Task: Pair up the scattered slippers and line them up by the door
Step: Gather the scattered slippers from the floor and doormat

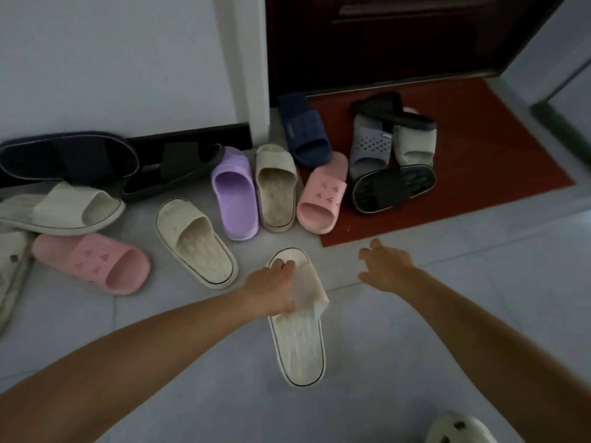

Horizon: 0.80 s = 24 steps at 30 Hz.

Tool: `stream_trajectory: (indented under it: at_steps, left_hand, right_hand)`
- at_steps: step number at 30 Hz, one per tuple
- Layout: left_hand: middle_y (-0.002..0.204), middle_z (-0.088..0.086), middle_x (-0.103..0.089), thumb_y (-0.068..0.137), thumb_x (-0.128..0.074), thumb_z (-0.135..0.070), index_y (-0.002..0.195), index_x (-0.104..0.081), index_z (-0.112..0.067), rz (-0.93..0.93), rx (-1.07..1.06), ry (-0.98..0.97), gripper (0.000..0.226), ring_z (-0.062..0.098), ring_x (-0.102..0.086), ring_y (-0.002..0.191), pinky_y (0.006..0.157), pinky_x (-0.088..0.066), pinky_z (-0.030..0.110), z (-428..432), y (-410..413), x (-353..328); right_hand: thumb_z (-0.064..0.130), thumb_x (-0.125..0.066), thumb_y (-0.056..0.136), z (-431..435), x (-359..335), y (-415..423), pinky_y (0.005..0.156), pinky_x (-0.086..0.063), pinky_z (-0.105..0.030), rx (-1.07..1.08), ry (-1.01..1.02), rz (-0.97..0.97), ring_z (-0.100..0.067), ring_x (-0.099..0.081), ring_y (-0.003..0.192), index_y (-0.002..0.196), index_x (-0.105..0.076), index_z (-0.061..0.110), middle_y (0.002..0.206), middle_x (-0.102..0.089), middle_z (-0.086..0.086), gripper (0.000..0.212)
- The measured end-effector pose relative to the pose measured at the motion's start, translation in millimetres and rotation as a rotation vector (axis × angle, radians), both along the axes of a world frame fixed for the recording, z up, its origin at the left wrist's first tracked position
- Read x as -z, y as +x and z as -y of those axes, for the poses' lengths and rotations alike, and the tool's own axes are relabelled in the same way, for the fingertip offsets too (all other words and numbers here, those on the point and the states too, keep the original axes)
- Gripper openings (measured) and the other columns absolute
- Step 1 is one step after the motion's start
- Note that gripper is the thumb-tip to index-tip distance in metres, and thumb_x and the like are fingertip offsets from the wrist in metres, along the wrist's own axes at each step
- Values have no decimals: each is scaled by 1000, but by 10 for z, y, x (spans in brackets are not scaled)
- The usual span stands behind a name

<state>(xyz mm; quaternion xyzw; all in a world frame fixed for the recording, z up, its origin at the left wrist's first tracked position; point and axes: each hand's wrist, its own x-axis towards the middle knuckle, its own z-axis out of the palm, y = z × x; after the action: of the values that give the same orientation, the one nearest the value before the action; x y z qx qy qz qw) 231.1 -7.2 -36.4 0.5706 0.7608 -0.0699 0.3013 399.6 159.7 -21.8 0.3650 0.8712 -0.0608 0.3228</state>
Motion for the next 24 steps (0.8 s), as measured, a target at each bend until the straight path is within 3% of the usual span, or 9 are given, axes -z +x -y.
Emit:
stream_trajectory:
  at_steps: [3, 10, 16, 24]
  left_hand:
    - [130, 7, -40, 75, -68, -45, 131, -31, -15, -4, 20, 38, 73, 33, -51, 115, 85, -44, 42, -277, 49, -91]
    - [126, 9, -47, 75, -70, -47, 124, -38, -12, -35, -64, 102, 68, 30, -53, 112, 80, -43, 39, -909, 100, -280]
    - [139, 6, -41, 71, -72, -52, 131, -33, -14, -42, -105, 47, 81, 28, -51, 118, 83, -47, 43, -851, 58, -149]
    - [131, 8, -46, 75, -69, -52, 131, -36, -19, -56, -219, 170, 72, 29, -52, 113, 84, -49, 40, -1485, 167, -91]
  right_hand:
    - [44, -52, 90, -248, -25, 47, 87, -50, -38, -6, 20, 11, -30, -54, 114, 137, -39, 22, 143, -31, -10, 54]
    - [43, -55, 88, -877, -127, -59, 75, -49, -38, -26, 57, -75, -28, -57, 100, 126, -48, 22, 129, -41, -10, 44]
    - [37, -52, 91, -1690, -73, 134, 68, -44, -34, 68, 150, -309, -28, -57, 89, 114, -56, 16, 109, -51, -12, 31]
    - [31, -51, 91, -2387, 181, 91, 67, -46, -35, 299, 204, -567, -23, -55, 80, 108, -59, 19, 102, -57, -9, 22]
